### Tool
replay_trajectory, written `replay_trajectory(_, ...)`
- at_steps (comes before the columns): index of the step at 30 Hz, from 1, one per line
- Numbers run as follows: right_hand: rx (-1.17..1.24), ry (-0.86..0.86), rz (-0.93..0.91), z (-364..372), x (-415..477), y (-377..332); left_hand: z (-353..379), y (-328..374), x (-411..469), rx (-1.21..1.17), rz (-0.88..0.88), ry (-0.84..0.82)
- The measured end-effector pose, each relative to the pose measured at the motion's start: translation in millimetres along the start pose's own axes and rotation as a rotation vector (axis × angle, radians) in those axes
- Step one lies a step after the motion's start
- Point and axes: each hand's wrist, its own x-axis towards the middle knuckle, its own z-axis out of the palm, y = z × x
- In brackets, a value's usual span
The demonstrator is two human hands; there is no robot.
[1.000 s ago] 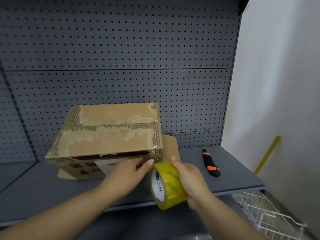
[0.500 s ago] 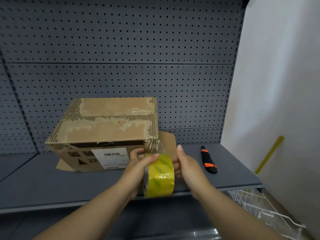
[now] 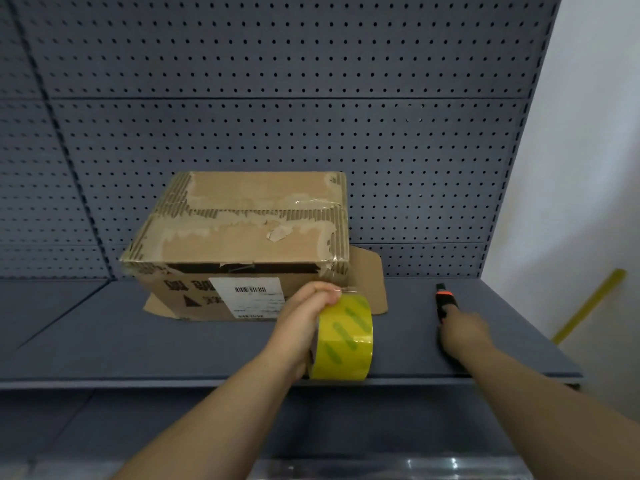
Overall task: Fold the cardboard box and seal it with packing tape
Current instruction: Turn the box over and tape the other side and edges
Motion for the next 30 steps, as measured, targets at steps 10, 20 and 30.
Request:
replay_trajectory(10, 1.223, 0.276, -0.345, -50.2, -74.2, -29.8, 4.2, -3.4, 8.8, -0.005, 0.025, 0.107)
replay_trajectory(20, 1.148, -0.044, -0.651, -97.5, -126.5, -28.6, 4.9, -6.2, 6.7, -0.014, 0.041, 0.119)
replay_trajectory(30, 0.899, 0.102, -0.635, -102.4, -125.2, -32.3, 0.6, -9.6, 12.5, -0.027, 0.005, 0.113)
